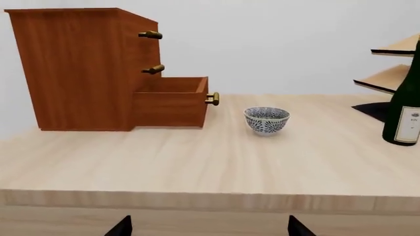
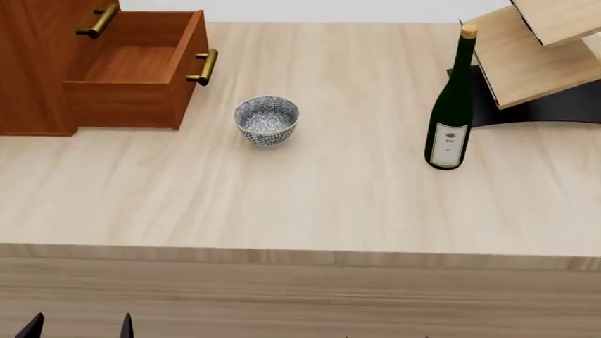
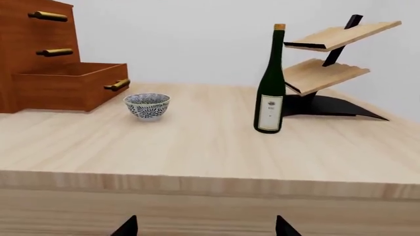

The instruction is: Put the bowl in the bottom drawer of the cabinet.

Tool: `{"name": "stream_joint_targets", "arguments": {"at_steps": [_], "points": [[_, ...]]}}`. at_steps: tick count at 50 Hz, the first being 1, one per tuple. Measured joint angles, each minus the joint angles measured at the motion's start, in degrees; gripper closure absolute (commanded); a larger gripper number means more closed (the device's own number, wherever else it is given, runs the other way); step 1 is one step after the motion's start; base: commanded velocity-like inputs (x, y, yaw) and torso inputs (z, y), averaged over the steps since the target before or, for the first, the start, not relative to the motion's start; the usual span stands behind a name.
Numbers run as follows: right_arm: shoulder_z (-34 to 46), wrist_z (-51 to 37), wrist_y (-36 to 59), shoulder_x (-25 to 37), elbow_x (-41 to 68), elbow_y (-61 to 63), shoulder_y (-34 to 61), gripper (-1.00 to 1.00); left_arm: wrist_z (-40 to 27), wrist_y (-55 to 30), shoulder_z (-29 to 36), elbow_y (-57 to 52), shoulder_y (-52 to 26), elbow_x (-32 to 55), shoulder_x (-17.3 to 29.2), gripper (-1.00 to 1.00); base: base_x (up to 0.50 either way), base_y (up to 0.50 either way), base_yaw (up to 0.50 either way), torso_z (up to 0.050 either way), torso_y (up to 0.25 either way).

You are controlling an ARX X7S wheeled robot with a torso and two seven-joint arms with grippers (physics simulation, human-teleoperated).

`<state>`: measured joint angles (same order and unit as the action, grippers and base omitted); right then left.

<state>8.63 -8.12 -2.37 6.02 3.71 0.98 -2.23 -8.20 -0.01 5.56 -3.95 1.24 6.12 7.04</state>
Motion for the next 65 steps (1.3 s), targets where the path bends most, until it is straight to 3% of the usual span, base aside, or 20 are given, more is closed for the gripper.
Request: {"name": "stream_joint_targets", "arguments": {"at_steps": [26, 40, 65], "points": [[-2.15, -1.62, 22.64, 8.34, -2.40, 33.19, 1.84, -1.00, -3.62, -18.34, -4.60, -25.48, -2.69, 3.67, 7.19, -1.00, 0.00, 0.00, 0.00, 0.000, 0.000], [-7.01, -0.63, 35.34, 12.32, -1.06, 48.93, 7.10, -1.00, -5.32, -31.24, -11.35, -35.55, -8.85, 12.41, 8.55, -1.00, 0.00, 0.00, 0.00, 0.000, 0.000], [-8.90, -2.78, 37.61, 16.86, 0.55, 57.62, 8.44, -1.00, -5.84, -34.34, -13.60, -39.28, -9.28, 15.94, 9.34, -1.00, 0.46, 0.00, 0.00, 0.000, 0.000]]}}
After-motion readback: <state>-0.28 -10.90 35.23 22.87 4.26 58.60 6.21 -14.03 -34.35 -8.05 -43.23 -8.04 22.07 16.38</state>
